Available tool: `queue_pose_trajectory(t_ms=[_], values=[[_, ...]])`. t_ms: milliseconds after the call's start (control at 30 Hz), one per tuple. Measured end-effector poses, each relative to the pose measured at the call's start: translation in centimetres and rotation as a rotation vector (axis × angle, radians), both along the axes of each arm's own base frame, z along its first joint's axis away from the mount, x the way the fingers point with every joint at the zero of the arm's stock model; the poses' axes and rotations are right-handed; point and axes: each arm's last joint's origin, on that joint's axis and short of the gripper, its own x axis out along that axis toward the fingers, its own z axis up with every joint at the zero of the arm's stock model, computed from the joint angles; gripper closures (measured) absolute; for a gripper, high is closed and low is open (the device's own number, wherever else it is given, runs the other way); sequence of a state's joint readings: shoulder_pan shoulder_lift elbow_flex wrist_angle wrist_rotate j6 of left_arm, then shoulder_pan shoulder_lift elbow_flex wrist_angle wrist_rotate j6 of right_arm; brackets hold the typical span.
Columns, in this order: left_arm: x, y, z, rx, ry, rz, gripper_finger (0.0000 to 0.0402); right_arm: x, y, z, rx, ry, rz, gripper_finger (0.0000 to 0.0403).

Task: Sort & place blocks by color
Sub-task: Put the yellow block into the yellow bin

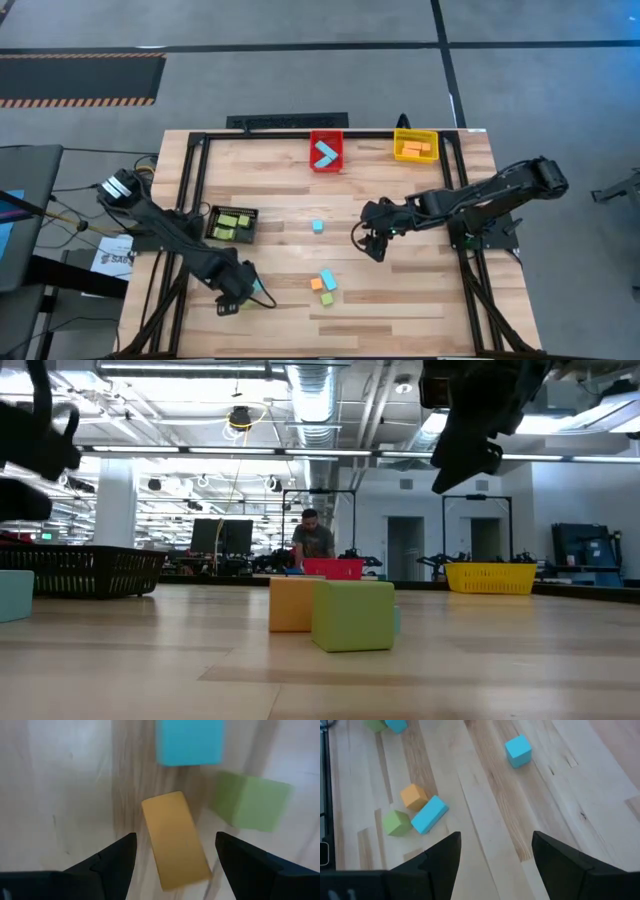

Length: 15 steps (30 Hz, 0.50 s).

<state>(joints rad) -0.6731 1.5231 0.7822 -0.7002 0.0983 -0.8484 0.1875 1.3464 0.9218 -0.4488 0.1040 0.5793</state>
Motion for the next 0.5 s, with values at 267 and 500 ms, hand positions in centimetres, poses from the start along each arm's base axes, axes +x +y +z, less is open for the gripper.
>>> queue_pose_trajectory(t_ms=[267,500], values=[[0.41,-0.3,-1.3,0.041,0.05,0.073,0.0145,0.01,0.0,0.02,0.001,-0.002,0.001,0.0138],[0.6,0.5,-1.15,0.056,0.081,0.143,0.0259,0.02,0.01,0.05,0.001,-0.005,0.003,0.0138]])
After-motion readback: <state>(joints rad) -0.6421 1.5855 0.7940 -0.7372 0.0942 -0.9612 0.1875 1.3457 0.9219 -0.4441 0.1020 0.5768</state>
